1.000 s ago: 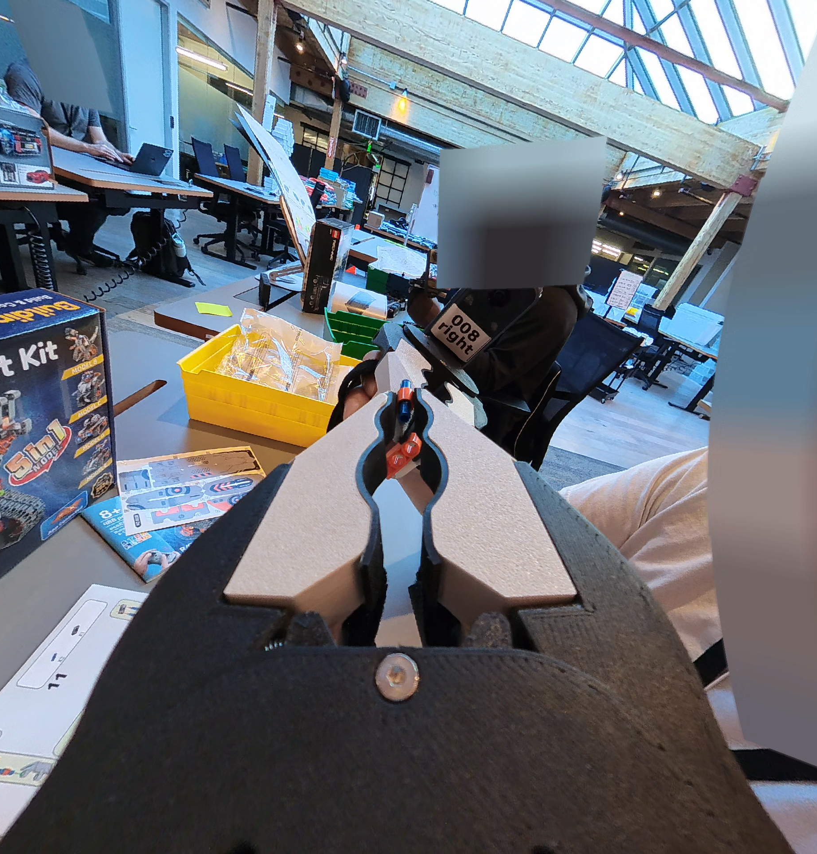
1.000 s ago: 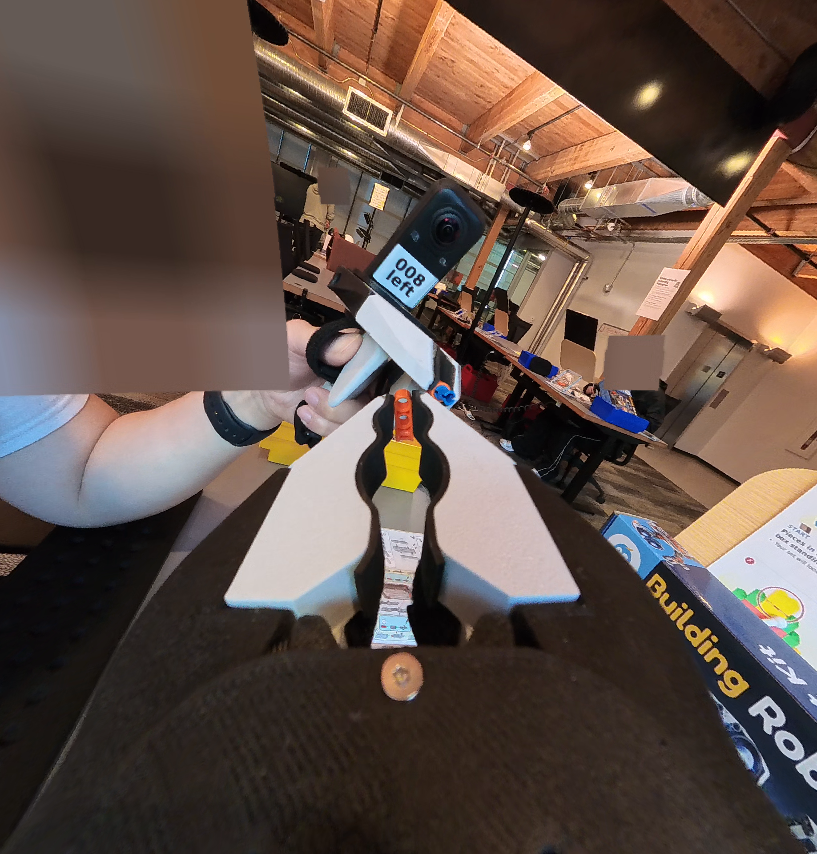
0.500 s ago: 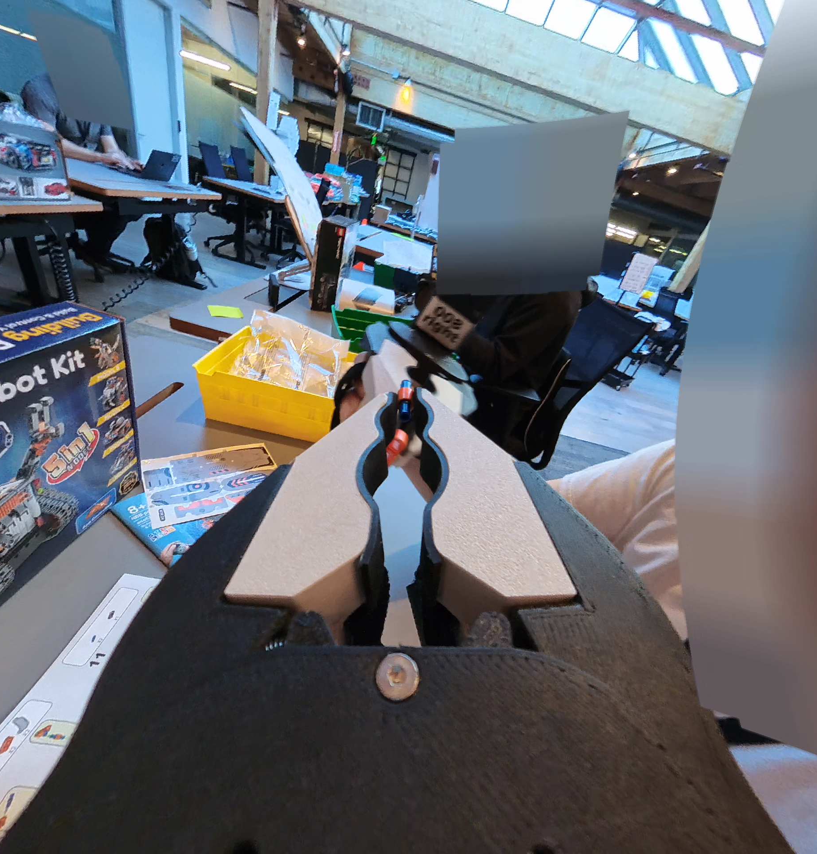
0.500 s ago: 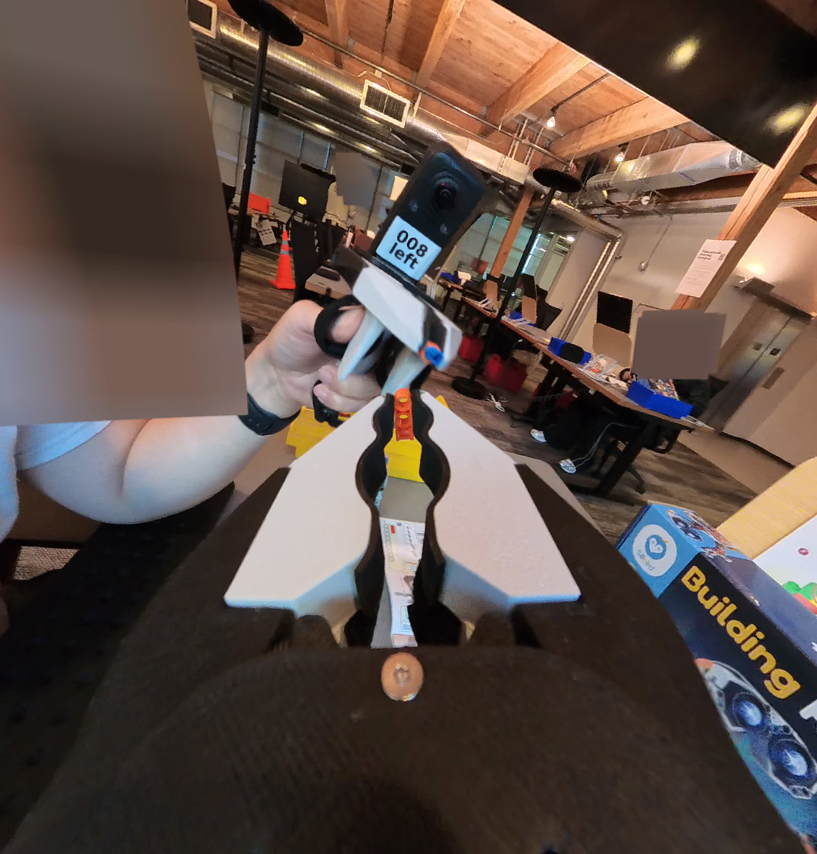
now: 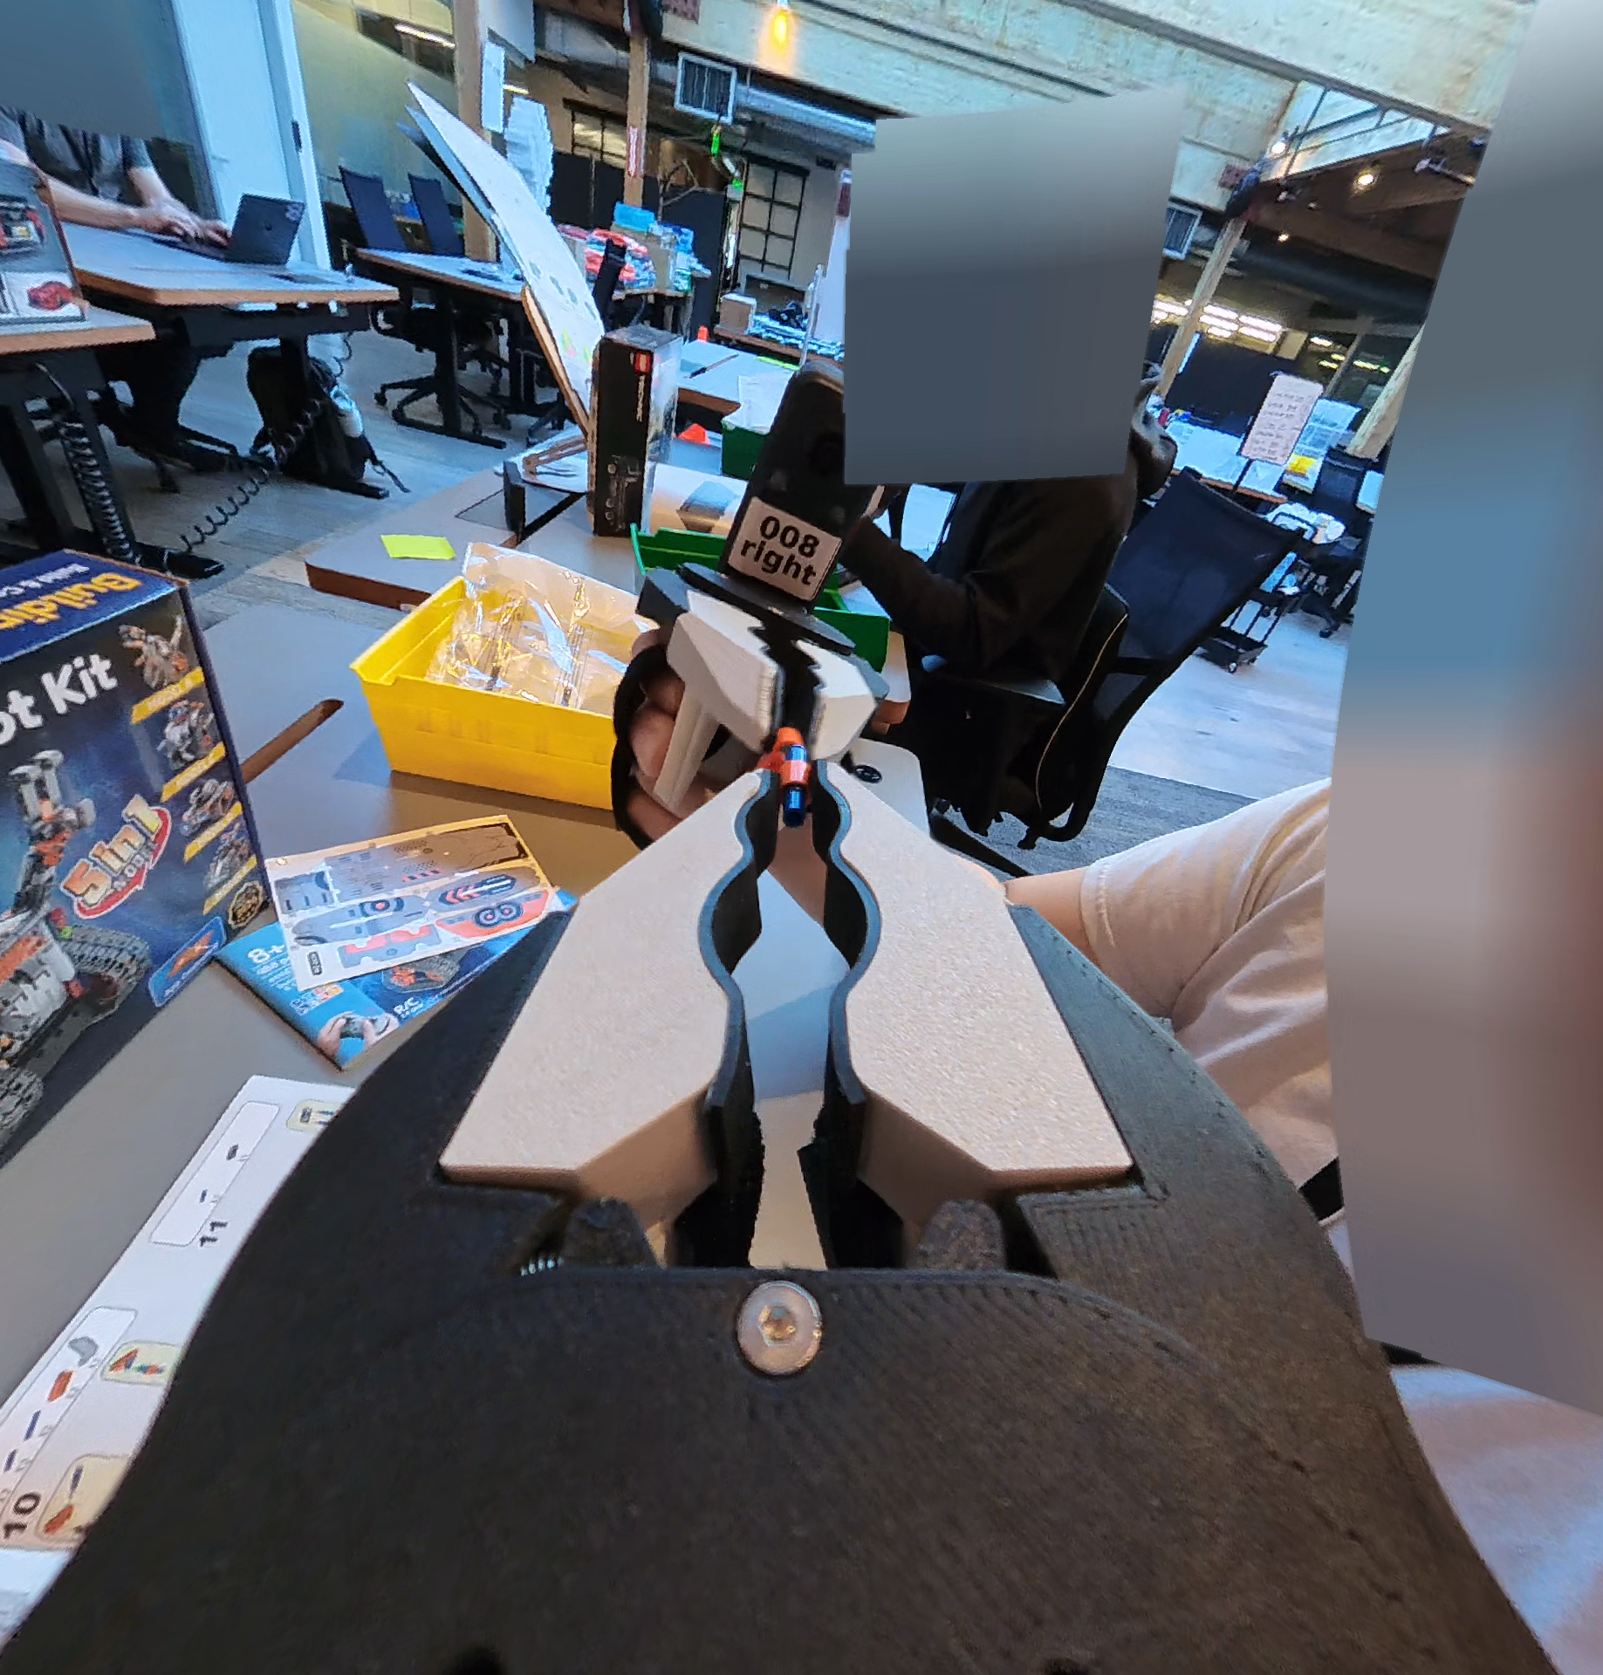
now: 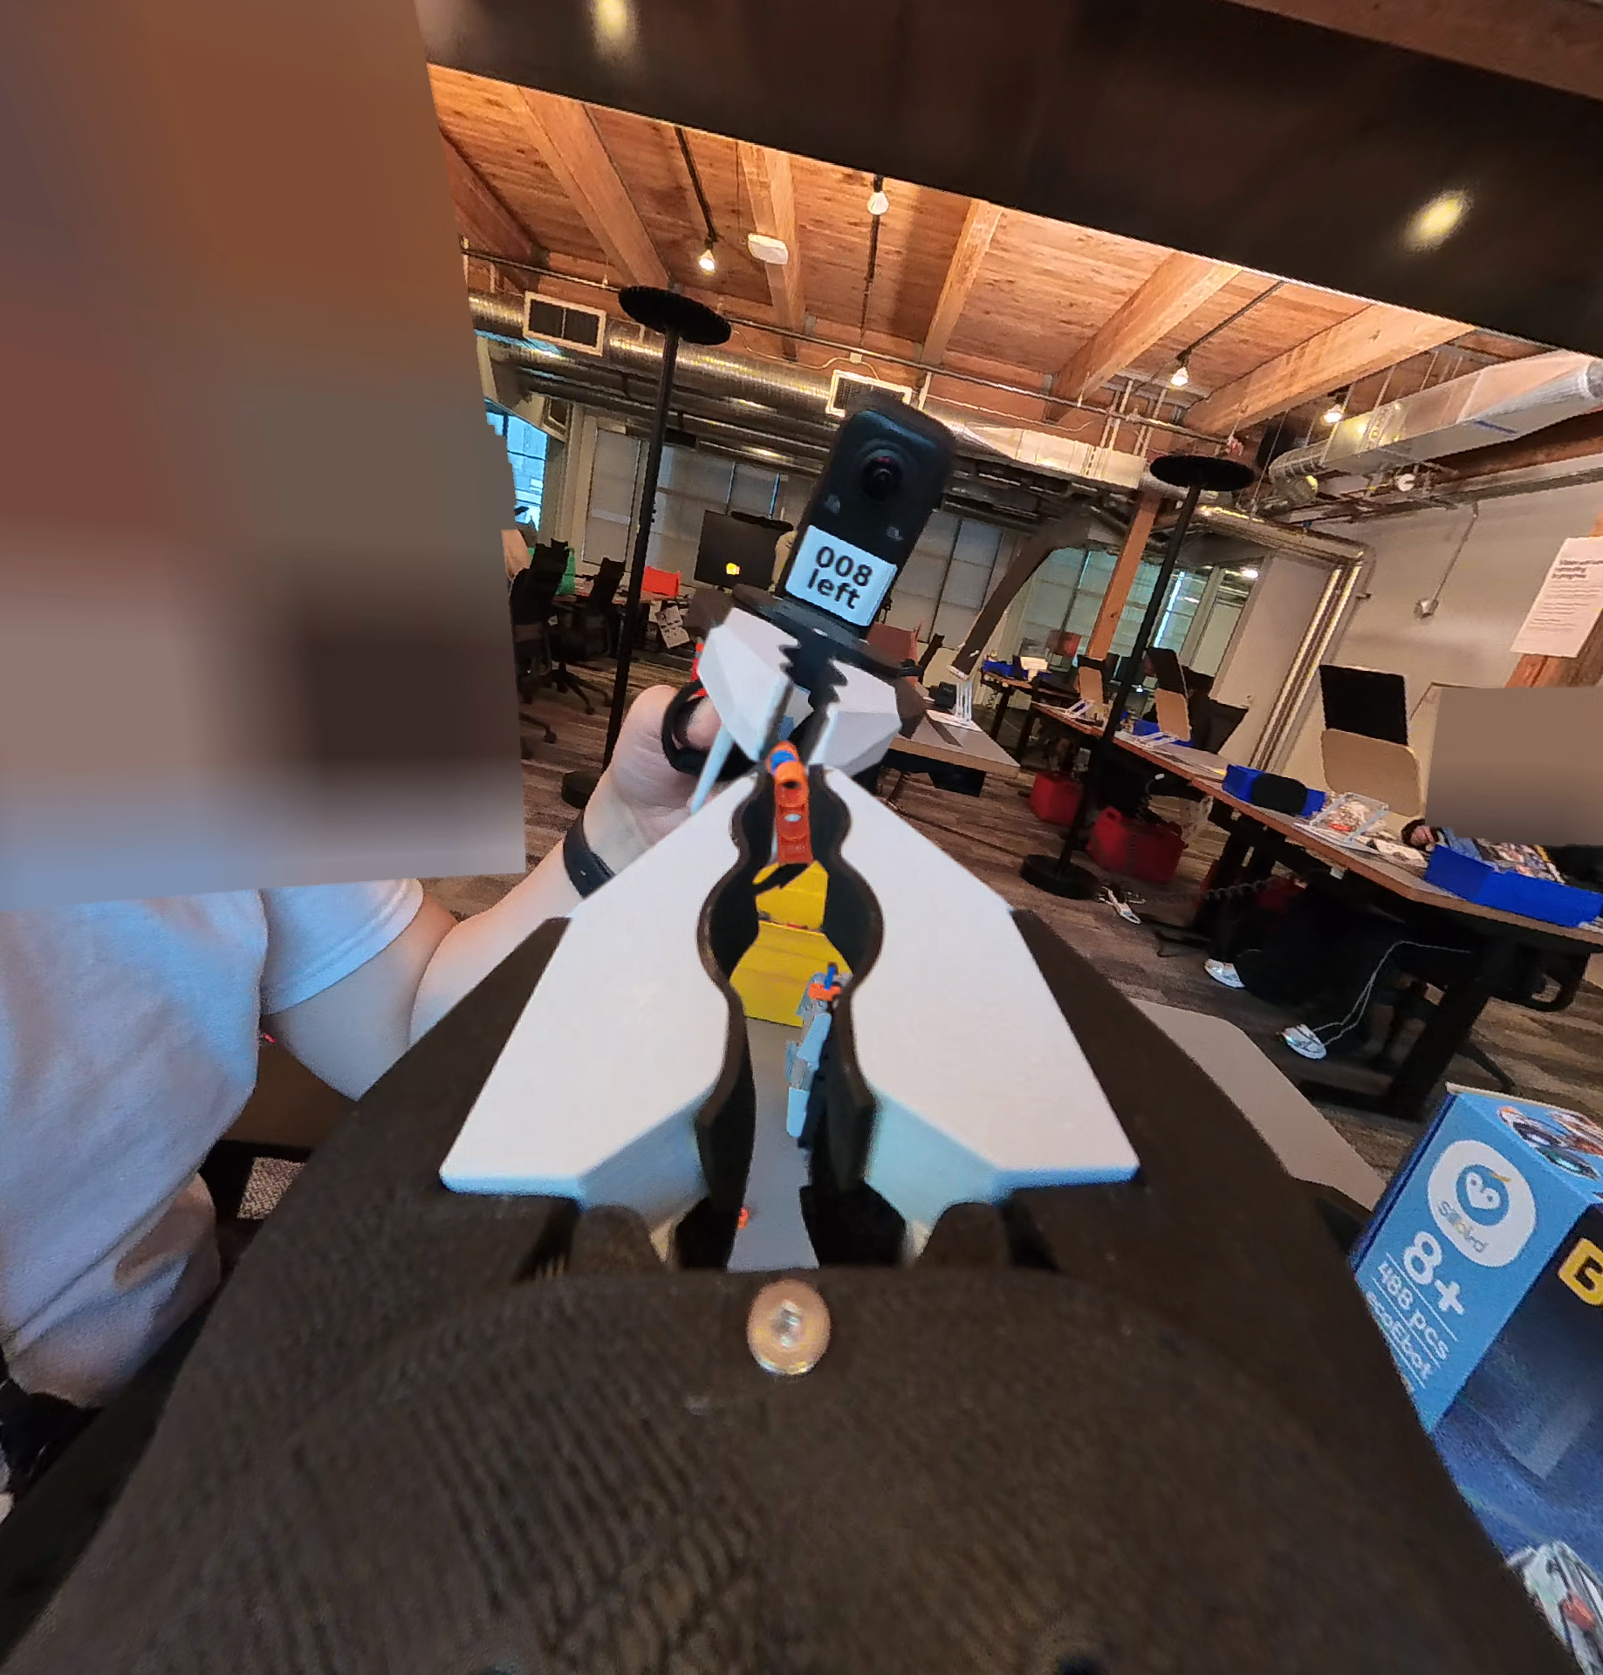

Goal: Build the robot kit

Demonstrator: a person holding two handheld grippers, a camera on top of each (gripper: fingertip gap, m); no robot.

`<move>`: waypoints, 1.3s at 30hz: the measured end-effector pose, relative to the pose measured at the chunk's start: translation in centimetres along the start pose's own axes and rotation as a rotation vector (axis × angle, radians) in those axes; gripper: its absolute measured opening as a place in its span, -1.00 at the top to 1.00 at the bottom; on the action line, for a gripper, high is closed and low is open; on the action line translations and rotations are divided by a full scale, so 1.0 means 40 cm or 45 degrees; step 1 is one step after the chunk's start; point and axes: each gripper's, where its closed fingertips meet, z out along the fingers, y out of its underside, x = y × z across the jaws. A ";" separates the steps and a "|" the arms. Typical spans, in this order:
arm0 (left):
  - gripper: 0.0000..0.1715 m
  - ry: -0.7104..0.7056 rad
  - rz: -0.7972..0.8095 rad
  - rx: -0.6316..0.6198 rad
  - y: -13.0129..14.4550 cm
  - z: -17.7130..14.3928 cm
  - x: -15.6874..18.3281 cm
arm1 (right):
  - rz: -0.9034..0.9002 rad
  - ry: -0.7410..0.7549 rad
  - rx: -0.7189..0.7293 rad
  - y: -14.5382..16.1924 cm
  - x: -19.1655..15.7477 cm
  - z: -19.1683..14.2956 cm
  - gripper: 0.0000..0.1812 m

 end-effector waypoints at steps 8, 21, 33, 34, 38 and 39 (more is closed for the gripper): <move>0.95 0.052 -0.059 -0.038 0.016 0.007 0.005 | -0.048 -0.027 -0.046 0.008 -0.014 -0.003 0.93; 0.94 0.101 -0.169 -0.112 0.043 0.002 0.006 | -0.584 0.146 -0.361 0.039 -0.029 -0.001 0.94; 0.94 0.236 -0.285 -0.181 0.070 -0.010 0.026 | -0.939 0.147 -0.444 0.056 -0.061 0.010 0.94; 0.94 0.257 -0.284 -0.188 0.072 -0.011 0.030 | -0.924 0.126 -0.435 0.057 -0.066 0.011 0.94; 0.94 0.343 -0.287 -0.179 0.069 -0.010 0.048 | -0.852 0.068 -0.375 0.048 -0.083 0.013 0.93; 0.94 0.365 -0.293 -0.168 0.065 -0.008 0.052 | -0.840 0.060 -0.351 0.042 -0.087 0.013 0.93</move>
